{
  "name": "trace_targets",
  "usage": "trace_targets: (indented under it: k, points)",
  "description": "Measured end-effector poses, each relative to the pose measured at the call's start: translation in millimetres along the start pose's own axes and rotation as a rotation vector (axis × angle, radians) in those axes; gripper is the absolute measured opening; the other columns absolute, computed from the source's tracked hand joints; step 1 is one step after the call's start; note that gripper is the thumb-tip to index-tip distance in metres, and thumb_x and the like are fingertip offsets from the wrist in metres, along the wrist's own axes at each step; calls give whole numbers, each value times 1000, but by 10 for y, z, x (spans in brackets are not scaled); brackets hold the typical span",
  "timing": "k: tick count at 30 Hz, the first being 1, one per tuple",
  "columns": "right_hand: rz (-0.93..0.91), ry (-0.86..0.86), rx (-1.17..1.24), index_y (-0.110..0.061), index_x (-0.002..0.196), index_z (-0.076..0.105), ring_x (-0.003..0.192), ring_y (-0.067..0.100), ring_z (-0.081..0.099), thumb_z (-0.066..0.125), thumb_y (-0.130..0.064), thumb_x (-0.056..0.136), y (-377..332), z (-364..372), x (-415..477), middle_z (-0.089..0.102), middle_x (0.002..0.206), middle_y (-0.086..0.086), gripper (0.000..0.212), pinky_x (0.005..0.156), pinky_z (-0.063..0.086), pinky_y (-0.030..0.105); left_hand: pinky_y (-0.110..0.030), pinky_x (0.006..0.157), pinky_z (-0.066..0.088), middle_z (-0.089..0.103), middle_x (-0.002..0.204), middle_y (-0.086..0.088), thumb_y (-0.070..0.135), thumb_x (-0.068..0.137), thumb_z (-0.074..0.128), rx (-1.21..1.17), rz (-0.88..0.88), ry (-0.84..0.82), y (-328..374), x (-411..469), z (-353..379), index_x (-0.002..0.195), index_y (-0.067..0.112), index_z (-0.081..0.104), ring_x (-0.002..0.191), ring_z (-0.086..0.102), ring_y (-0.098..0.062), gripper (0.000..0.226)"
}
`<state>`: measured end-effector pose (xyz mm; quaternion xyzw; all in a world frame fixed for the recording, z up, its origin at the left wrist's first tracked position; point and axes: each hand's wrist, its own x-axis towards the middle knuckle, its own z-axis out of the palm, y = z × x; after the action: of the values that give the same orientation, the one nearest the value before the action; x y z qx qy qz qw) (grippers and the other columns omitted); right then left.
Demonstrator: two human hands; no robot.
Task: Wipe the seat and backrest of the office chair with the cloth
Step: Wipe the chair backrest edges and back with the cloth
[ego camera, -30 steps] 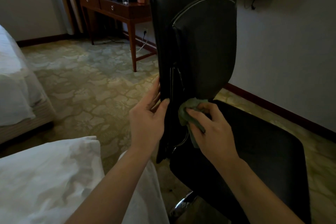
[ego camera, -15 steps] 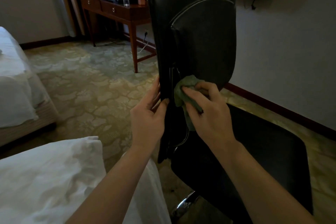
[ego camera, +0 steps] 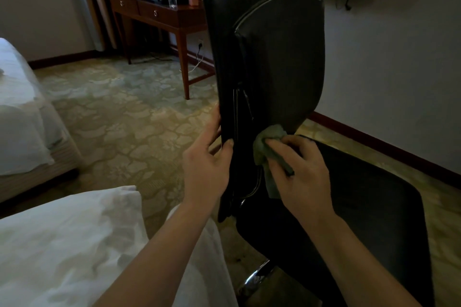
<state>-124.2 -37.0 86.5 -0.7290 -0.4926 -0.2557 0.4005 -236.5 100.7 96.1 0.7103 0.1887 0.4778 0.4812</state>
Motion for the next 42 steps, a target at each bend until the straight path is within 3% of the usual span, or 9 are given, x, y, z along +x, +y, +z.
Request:
trace_targets:
  k: [5, 9, 17, 25, 32, 39, 42]
  points:
    - [-64, 34, -2, -12, 125, 67, 104, 25, 60, 64, -15, 93, -100, -2, 279, 62, 119, 13, 32, 86, 53, 36, -21, 101, 50, 54, 147, 8, 2, 100, 56, 14, -15, -28, -66, -95, 39, 144, 53, 30, 127, 54, 5, 72]
    - [-52, -21, -3, -12, 123, 68, 102, 26, 61, 58, -21, 94, -46, 145, 269, 60, 120, 12, 32, 82, 56, 38, -16, 98, 50, 58, 143, 7, 0, 100, 56, 29, -22, -12, -106, -90, 46, 144, 50, 31, 124, 56, 5, 72]
    - [-16, -125, -11, -9, 118, 70, 94, 23, 63, 68, -15, 90, 157, 167, -139, 62, 112, 11, 29, 74, 58, 40, -25, 103, 51, 58, 144, 8, 0, 99, 57, -5, -49, -2, -148, -96, 55, 146, 47, 35, 127, 56, 1, 70]
    - [-14, 49, 110, -3, 119, 67, 107, 20, 63, 64, -14, 93, 34, 17, 24, 63, 118, 13, 28, 91, 54, 30, -25, 103, 50, 56, 145, 6, -3, 99, 55, -38, -38, 6, -140, -117, 77, 147, 42, 36, 129, 56, -2, 69]
    - [-34, -41, 135, -5, 116, 69, 96, 16, 61, 68, -16, 91, 11, 173, 166, 58, 112, 12, 27, 82, 56, 30, -20, 101, 49, 57, 144, 10, -2, 100, 55, -60, -51, 7, -113, -108, 74, 142, 50, 37, 128, 56, 2, 69]
    - [63, -131, 151, -8, 111, 71, 86, 14, 61, 74, -13, 87, 118, 197, -80, 56, 104, 4, 25, 74, 57, 32, -23, 103, 49, 56, 145, 7, -2, 99, 56, -79, -50, -2, -137, -111, 68, 145, 44, 38, 129, 55, -1, 67]
    - [152, -91, 294, -9, 109, 72, 88, 6, 60, 73, -11, 87, 80, 107, -101, 58, 101, 2, 23, 76, 53, 22, -27, 105, 50, 56, 145, 8, -2, 99, 56, -77, -45, -3, -158, -119, 76, 146, 43, 38, 130, 55, -2, 67]
